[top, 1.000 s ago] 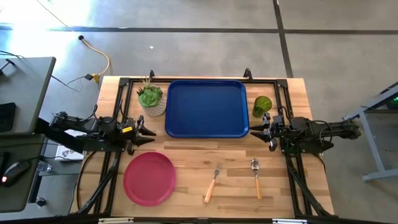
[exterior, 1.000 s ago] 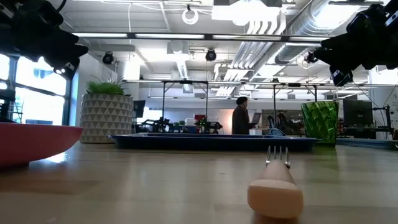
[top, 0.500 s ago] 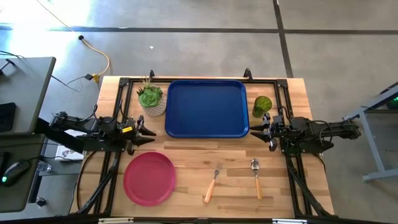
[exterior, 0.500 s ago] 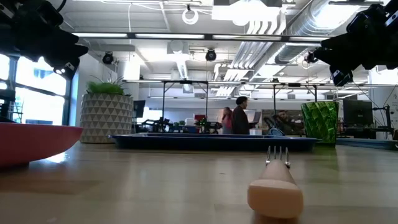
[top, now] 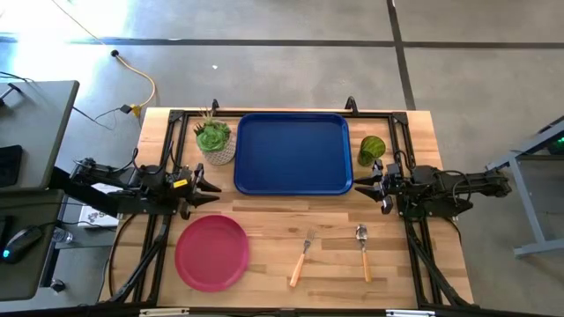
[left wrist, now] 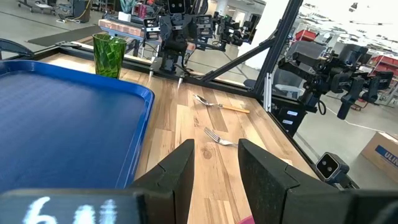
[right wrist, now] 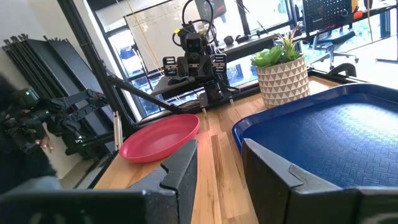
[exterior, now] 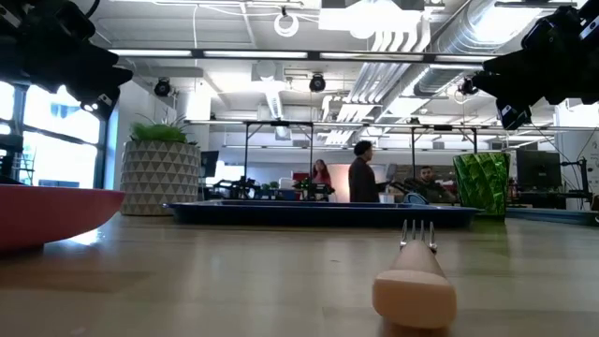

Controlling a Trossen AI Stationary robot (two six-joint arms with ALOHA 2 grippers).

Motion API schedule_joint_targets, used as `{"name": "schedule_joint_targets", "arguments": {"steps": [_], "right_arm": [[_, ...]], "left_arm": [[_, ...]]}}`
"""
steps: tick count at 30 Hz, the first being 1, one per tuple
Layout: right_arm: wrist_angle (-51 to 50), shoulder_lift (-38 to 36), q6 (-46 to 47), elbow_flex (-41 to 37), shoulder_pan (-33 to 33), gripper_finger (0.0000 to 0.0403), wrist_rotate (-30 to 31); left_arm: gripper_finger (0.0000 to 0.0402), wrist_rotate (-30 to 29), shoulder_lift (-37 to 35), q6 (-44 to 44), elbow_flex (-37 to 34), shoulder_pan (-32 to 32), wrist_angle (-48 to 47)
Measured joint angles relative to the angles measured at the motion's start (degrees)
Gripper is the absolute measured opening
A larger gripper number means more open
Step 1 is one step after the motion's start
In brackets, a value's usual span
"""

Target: Pick and place plate/cup/fork/spoon on tray

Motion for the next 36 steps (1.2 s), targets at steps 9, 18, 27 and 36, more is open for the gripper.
{"name": "schedule_joint_targets", "arguments": {"steps": [9, 18, 27, 36], "right_arm": [[0.0, 0.0, 0.0, 0.0, 0.0, 0.0118, 0.0], [0.0, 0.0, 0.0, 0.0, 0.0, 0.0118, 0.0], [1.4, 0.0, 4.5, 0.0, 0.0, 0.0118, 1.2], [12.0, 0.0, 12.8, 0.0, 0.0, 0.0118, 7.7]], "left_arm": [[0.0113, 0.0, 0.0, -1.1, 0.0, 0.0, 0.0], [0.0113, 0.0, 0.0, -2.5, 0.0, 0.0, 0.0], [0.0113, 0.0, 0.0, -2.5, 0.0, 0.0, 0.0], [0.0113, -0.1, 0.0, -2.5, 0.0, 0.0, 0.0]]}}
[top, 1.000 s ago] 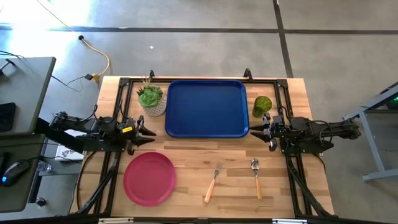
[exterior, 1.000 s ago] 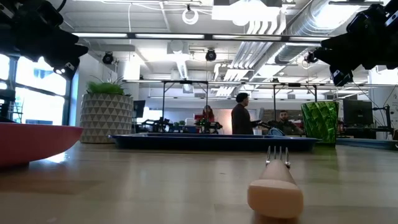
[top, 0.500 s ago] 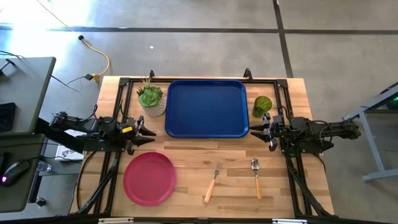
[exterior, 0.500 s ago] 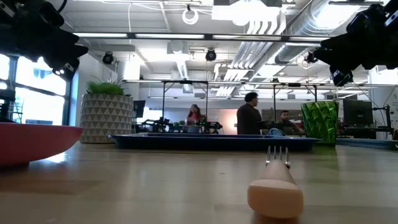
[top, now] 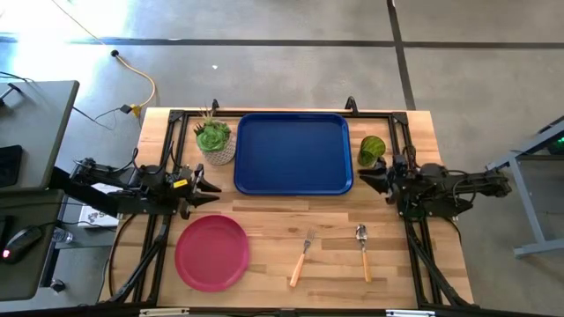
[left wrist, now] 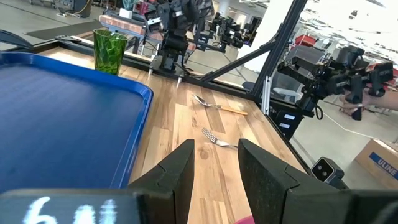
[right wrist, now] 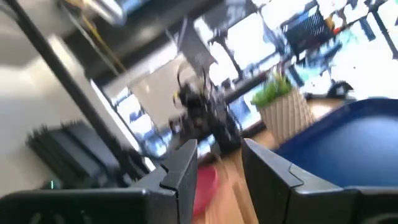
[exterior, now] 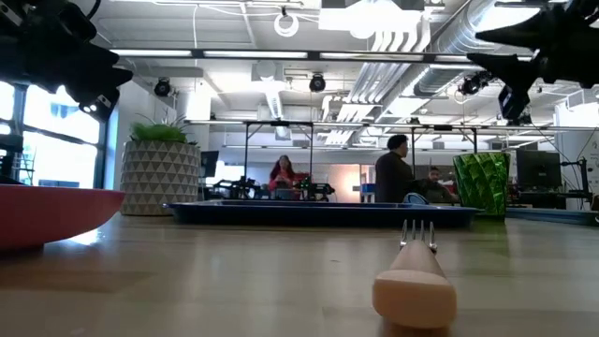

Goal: Pick and place plate/cup/fork/spoon on tray
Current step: Put the green cup on the top right of the blue serving tray

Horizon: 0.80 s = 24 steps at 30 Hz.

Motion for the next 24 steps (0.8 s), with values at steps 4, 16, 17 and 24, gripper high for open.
{"name": "schedule_joint_targets", "arguments": {"steps": [4, 16, 17, 24], "right_arm": [[7.5, 0.0, -2.8, 0.0, 0.0, 0.0118, 5.6], [8.4, 0.1, -21.5, 10.4, 0.0, 0.0118, 14.3], [8.2, 0.1, -22.8, 11.5, 0.0, 0.0118, 15.0], [1.0, 2.8, -28.6, 21.0, 0.0, 0.0118, 19.9]], "left_arm": [[0.0113, 0.0, 0.0, 0.0, 0.0, 0.0, 0.0], [0.0113, -0.4, 0.0, -0.1, 0.0, 0.0, 0.3], [0.0113, -0.4, 0.0, -0.1, 0.0, 0.0, 0.4], [0.0113, -0.4, 0.0, -3.8, 0.0, 0.0, 0.8]]}}
